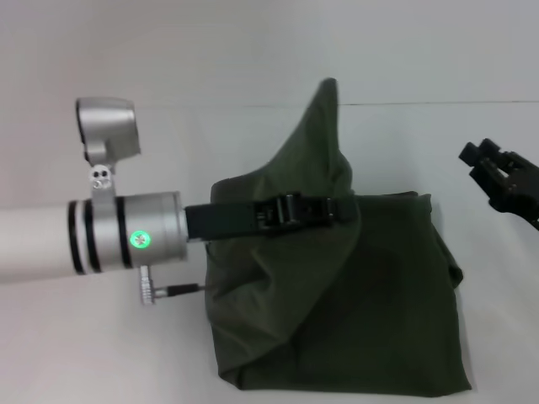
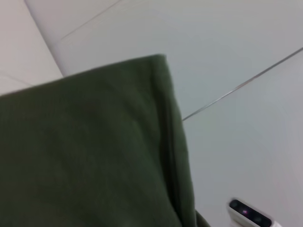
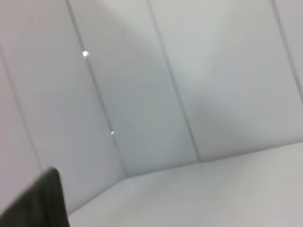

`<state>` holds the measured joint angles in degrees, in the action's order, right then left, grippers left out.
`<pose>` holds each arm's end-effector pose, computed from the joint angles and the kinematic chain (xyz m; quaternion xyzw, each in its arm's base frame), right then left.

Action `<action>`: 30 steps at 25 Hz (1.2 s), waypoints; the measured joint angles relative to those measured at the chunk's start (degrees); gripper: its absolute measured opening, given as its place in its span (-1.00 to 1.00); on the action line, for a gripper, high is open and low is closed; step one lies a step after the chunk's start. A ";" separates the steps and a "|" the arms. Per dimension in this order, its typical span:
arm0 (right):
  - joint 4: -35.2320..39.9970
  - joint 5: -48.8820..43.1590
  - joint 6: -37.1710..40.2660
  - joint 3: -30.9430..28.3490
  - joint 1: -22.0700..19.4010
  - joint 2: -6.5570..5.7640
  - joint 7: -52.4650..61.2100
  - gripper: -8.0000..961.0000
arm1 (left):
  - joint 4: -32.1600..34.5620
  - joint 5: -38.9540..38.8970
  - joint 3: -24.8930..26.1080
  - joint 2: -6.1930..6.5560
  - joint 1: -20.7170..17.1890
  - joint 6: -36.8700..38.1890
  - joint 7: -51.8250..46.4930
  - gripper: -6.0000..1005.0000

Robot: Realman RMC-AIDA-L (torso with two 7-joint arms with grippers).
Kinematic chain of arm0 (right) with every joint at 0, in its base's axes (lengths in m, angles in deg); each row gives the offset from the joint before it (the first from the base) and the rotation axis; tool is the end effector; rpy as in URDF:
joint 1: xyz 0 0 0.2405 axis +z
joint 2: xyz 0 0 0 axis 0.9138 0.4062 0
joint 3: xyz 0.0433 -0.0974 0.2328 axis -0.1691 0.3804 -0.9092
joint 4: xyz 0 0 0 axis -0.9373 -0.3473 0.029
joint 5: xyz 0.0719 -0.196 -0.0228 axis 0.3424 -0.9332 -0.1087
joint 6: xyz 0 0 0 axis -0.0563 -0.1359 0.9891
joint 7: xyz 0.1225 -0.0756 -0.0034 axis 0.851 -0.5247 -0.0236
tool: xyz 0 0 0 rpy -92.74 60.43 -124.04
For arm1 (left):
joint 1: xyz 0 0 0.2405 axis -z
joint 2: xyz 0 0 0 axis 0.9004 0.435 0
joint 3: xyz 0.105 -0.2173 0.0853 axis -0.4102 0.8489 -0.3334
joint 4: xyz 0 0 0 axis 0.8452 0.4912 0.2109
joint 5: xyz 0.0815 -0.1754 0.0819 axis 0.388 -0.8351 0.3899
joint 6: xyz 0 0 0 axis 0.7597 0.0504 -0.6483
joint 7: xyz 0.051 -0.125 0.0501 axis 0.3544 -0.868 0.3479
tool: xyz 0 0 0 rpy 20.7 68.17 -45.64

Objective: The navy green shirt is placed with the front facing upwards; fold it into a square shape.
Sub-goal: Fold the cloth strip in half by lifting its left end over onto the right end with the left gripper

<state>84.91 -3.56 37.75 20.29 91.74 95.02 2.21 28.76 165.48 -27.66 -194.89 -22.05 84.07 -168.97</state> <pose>0.3194 0.3246 -0.0010 -0.7618 0.3162 0.4028 0.3968 -0.1738 0.3443 -0.0652 0.7955 0.4992 0.3327 0.0851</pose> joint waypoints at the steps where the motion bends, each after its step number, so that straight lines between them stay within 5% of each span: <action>1: 0.01 0.06 0.13 -0.22 -0.17 -0.01 0.00 -0.56 | -1.26 -0.27 -0.01 -0.07 0.32 -0.72 0.73 -0.86; 6: 0.03 0.12 0.68 -0.51 -0.79 -0.02 0.00 -0.04 | -8.81 -3.20 -0.02 -0.26 1.96 -4.86 5.34 -0.86; 30: -0.53 -0.06 1.19 -0.33 -1.14 0.07 0.00 -0.04 | -27.53 -6.61 1.79 -0.35 9.25 -15.16 19.75 -0.85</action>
<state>84.38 -3.61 38.94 19.97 90.60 95.09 2.21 1.24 158.87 -25.87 -195.24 -12.80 68.92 -149.22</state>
